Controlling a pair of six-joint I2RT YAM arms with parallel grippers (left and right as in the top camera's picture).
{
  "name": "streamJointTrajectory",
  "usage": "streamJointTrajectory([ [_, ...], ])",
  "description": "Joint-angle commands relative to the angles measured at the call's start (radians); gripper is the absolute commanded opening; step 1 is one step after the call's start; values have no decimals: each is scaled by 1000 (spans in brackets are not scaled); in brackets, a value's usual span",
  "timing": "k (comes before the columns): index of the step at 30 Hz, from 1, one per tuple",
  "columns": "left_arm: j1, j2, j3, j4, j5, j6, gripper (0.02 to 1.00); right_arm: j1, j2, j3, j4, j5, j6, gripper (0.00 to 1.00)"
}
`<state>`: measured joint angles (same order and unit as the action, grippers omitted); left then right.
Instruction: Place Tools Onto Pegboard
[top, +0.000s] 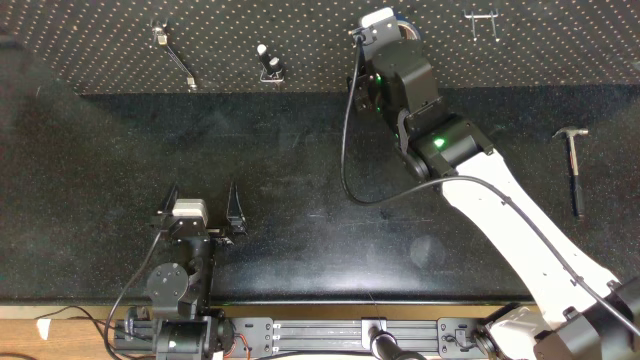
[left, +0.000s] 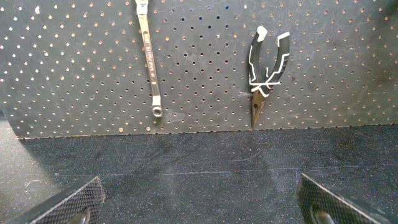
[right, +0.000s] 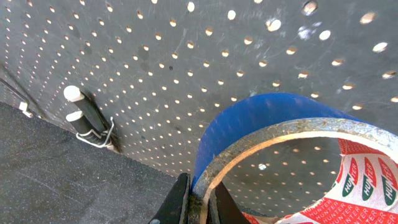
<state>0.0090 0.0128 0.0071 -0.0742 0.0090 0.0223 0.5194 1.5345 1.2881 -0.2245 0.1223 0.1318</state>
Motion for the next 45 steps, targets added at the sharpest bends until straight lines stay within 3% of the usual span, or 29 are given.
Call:
streamJointTrajectory([
  [1, 5, -10, -2, -8, 18, 9, 998, 6, 21, 14, 33, 21, -19, 75],
  [45, 5, -10, -2, -8, 18, 9, 996, 5, 108, 12, 141, 27, -55, 77],
])
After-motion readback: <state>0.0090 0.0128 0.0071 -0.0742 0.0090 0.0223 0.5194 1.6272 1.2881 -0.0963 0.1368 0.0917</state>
